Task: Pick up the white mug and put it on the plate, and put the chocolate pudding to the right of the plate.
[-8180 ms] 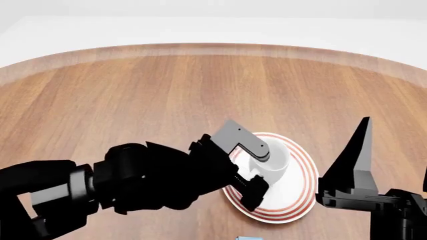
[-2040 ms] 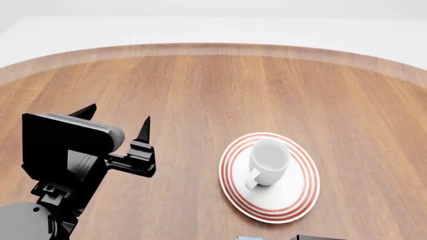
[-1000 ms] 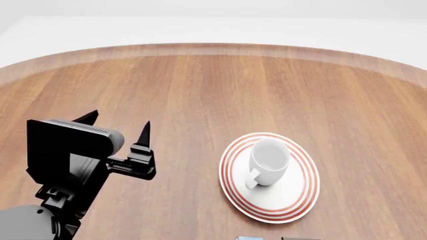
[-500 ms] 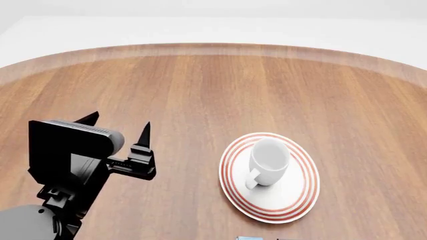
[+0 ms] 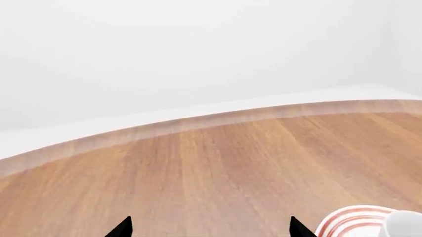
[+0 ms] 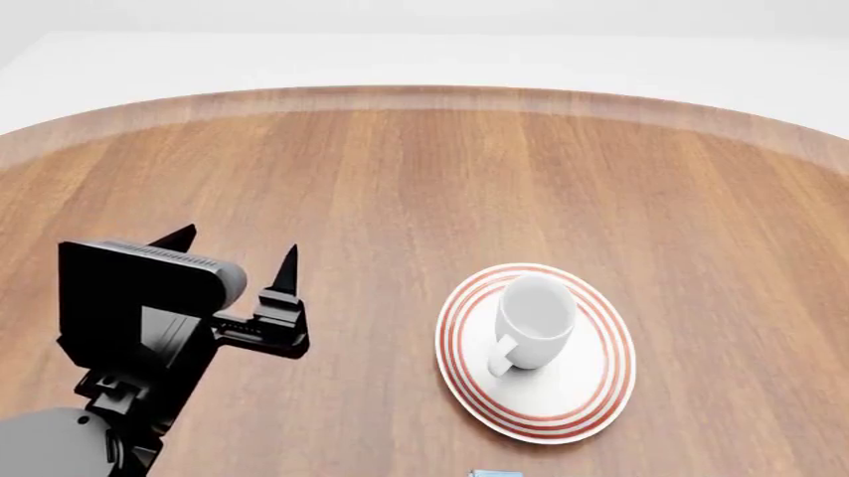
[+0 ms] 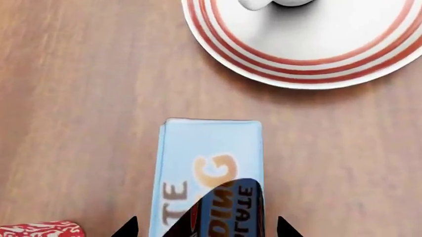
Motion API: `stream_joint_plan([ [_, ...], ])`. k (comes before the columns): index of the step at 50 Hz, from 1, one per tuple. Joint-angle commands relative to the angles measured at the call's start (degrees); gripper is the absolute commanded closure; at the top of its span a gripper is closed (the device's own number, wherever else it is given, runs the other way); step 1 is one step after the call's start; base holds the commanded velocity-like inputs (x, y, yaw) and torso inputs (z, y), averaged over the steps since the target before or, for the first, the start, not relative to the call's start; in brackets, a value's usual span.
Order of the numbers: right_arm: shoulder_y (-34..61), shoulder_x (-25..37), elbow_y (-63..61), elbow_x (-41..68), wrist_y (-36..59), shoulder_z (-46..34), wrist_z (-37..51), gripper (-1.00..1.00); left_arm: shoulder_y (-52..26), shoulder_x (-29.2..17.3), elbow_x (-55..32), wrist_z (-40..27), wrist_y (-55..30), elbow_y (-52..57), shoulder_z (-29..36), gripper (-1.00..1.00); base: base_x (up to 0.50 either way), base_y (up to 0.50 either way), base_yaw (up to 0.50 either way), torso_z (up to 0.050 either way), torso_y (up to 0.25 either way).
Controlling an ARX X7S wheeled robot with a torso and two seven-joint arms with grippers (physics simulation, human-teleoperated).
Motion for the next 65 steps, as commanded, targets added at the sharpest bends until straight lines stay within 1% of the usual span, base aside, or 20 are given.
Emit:
stream_joint_plan([
  [1,-0.55,-1.57,1.79,-1.23,0.04,0.91,-2.75,-1.00,0.48,1.25,0.96,1.24,0.30,-0.23,-1.57,-1.00,0.00,0.00,0.00,0.000,0.000],
  [2,-0.46,-1.52,1.66,-1.43,0.13,0.89,-2.75,-1.00,0.43,1.27,0.93,1.20,0.21,-0.15,-1.58,-1.00,0.00,0.00,0.00,0.000,0.000],
  [3,-0.35,-1.49,1.61,-1.62,0.27,0.86,-2.70,1.00,0.43,1.26,0.91,1.19,0.19,-0.13,-1.59,-1.00,0.00,0.00,0.00,0.000,0.000],
  [18,1.71,-0.45,0.01,-3.09,2.37,1.11,-0.33,1.00,0.63,1.24,0.81,1.27,0.22,-0.20,-1.74,-1.00,0.00,0.00,0.00,0.000,0.000],
  [24,5.45,2.68,-6.91,-2.62,3.81,3.18,3.83,1.00,0.73,0.97,0.89,1.26,0.41,-0.10,-1.89,-1.00,0.00,0.00,0.00,0.000,0.000],
  [29,11.25,7.09,-16.22,2.76,4.88,6.16,7.27,1.00,0.90,0.64,0.84,1.09,0.59,0.12,-1.98,-1.00,0.00,0.00,0.00,0.000,0.000],
  [33,19.12,10.92,-21.64,12.89,6.45,6.91,9.47,1.00,0.45,0.72,0.44,0.95,0.08,0.50,-2.14,-1.00,0.00,0.00,0.00,0.000,0.000],
  [35,20.20,13.88,-21.65,17.35,3.29,9.91,6.35,1.00,0.21,0.65,0.27,0.94,-0.10,0.69,-2.27,-1.00,0.00,0.00,0.00,0.000,0.000],
  [37,19.68,13.89,-21.65,21.18,6.59,15.22,5.28,1.00,0.23,0.61,0.31,0.94,-0.07,0.81,-2.30,-1.00,0.00,0.00,0.00,0.000,0.000],
  [39,14.80,12.76,-21.65,28.83,14.91,30.35,5.69,1.00,0.36,0.63,0.34,0.96,-0.07,0.71,-2.24,-1.00,0.00,0.00,0.00,0.000,0.000],
  [40,10.95,9.50,-21.65,34.58,22.41,38.95,7.68,1.00,0.41,0.59,0.35,1.00,-0.02,0.67,-2.24,-1.00,0.00,0.00,0.00,0.000,0.000],
  [42,8.31,1.37,-21.65,49.06,37.14,56.13,16.34,1.00,0.18,0.35,-0.02,0.88,-0.16,0.85,-2.41,-1.00,0.00,0.00,0.00,0.000,0.000],
  [43,9.31,1.83,-21.64,52.13,39.10,64.73,17.29,1.00,0.06,0.17,-0.05,0.79,-0.21,1.09,-2.50,-1.00,0.00,0.00,0.00,0.000,0.000],
  [49,12.35,8.07,-21.65,57.27,38.50,70.74,17.33,1.00,0.35,-0.64,0.06,0.48,0.04,1.51,-2.60,-1.00,0.00,0.00,0.00,0.000,0.000],
  [50,13.43,10.93,-21.64,58.17,37.79,71.94,17.32,1.00,0.37,-0.69,0.12,0.43,0.02,1.52,-2.60,-1.00,0.00,0.00,0.00,0.000,0.000],
  [53,15.66,16.22,-21.64,60.64,35.72,74.79,17.30,1.00,0.15,-0.81,-0.11,0.37,-0.11,1.60,-2.77,-1.00,0.00,0.00,0.00,0.000,0.000],
  [55,21.52,22.61,-21.59,64.12,33.07,76.21,17.18,1.00,-0.01,-0.77,-0.11,0.18,-0.44,1.80,-2.78,-1.00,0.00,0.00,0.00,0.000,0.000],
  [58,28.14,27.35,-21.39,66.45,31.75,74.90,16.83,1.00,-0.19,-0.93,-0.41,0.23,-0.51,1.82,-2.94,-1.00,0.00,0.00,0.00,0.000,0.000],
  [61,31.08,32.09,-19.46,65.74,33.57,75.59,15.83,1.00,-0.30,-0.75,-0.36,0.22,-0.77,1.84,-2.93,-1.00,0.00,0.00,0.00,0.000,0.000],
  [65,31.43,35.38,-17.01,63.10,36.95,78.96,14.30,1.00,-0.36,-0.60,-0.35,0.17,-0.89,1.83,-2.98,-1.00,0.00,0.00,0.00,0.000,0.000],
])
